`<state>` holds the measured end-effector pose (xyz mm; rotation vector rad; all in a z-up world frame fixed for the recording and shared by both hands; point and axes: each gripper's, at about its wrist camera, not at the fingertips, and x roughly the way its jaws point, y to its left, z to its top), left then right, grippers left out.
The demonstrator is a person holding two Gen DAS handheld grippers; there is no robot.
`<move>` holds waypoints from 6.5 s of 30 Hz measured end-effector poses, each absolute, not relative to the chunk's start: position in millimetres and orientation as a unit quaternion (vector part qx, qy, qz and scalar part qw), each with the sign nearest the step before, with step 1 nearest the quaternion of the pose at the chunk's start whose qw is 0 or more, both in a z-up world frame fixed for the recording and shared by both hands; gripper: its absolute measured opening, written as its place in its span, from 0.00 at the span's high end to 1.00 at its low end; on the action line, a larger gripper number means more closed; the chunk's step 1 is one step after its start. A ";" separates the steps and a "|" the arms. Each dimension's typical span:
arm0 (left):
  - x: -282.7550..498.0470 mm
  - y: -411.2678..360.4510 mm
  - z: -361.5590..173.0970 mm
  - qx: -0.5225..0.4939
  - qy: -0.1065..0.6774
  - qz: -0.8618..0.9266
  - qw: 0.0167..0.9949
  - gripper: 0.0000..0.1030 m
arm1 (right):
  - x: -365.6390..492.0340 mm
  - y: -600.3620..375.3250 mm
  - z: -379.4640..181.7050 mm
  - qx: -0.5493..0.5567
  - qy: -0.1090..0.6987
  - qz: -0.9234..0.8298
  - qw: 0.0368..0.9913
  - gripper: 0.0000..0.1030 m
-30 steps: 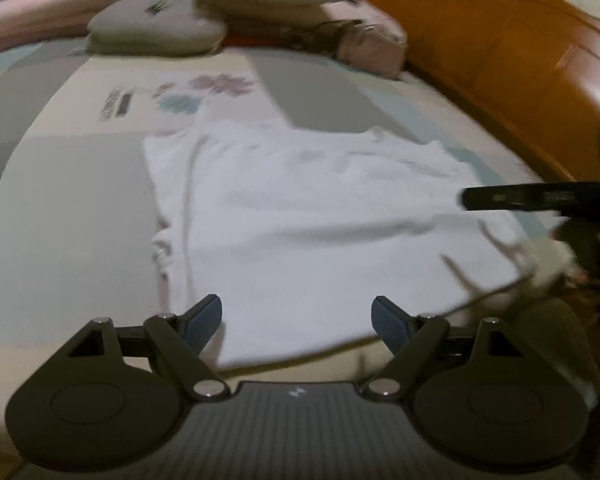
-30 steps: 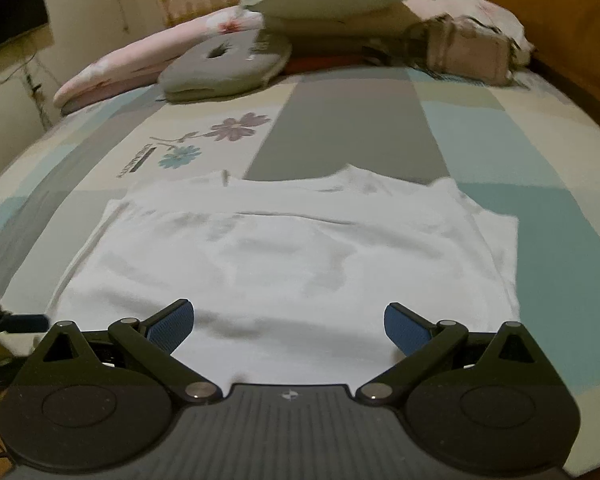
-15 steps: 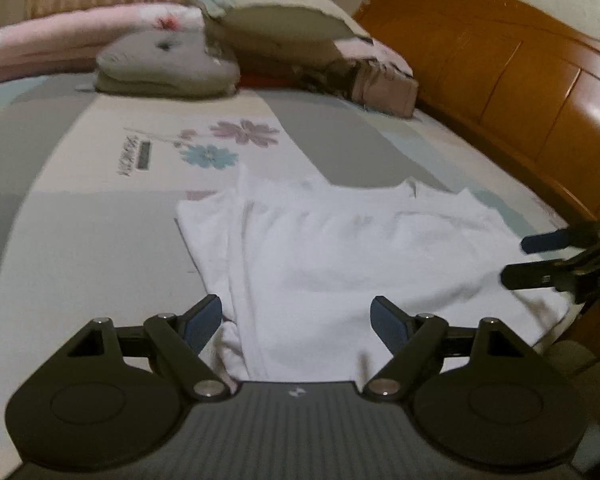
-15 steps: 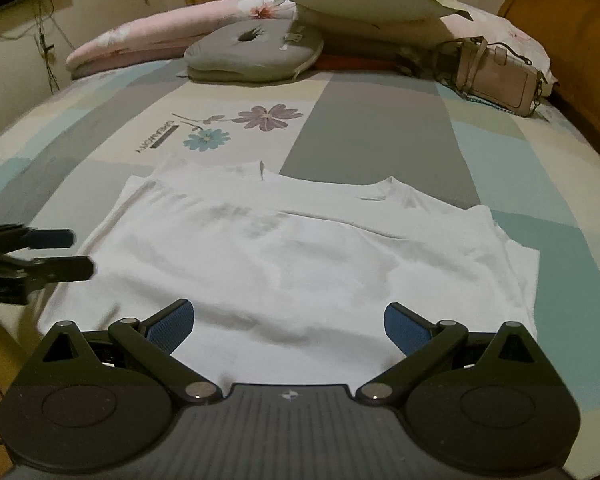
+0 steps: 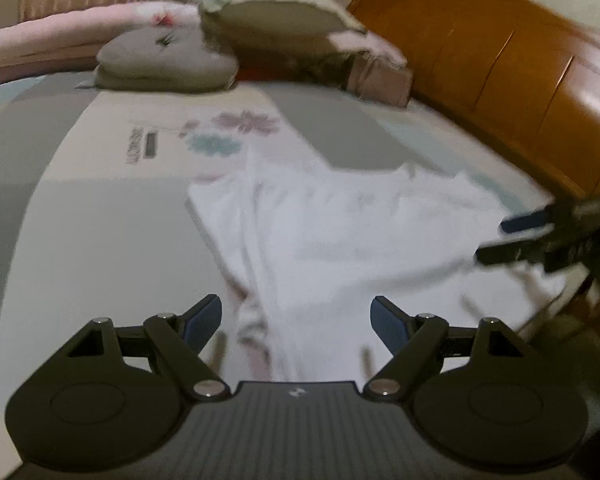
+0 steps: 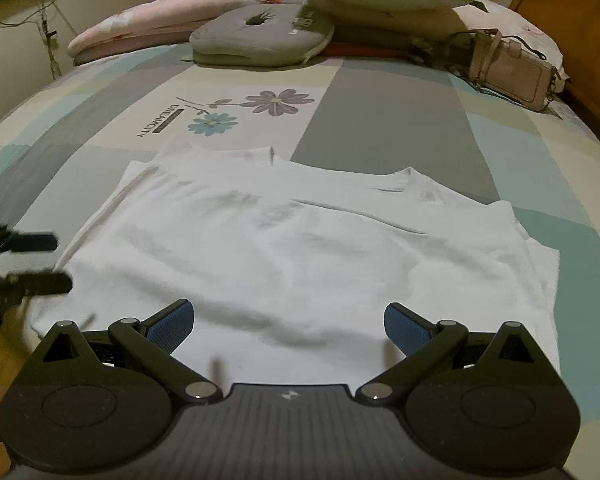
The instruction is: Fold clothes
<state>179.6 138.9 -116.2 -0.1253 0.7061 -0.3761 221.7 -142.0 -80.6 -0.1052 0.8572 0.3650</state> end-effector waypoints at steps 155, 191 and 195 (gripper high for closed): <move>238.3 164.3 -117.9 -0.194 0.396 -0.145 0.886 0.10 | 218.9 -184.5 -106.4 -0.030 0.426 0.082 0.901 0.00; 312.9 188.6 -147.7 -0.360 0.484 -0.278 0.748 0.14 | 214.6 -171.7 -57.7 0.128 0.381 0.247 0.882 0.00; 309.4 185.8 -150.1 -0.340 0.486 -0.296 0.749 0.14 | 222.0 -167.3 -62.9 0.170 0.396 0.282 0.857 0.00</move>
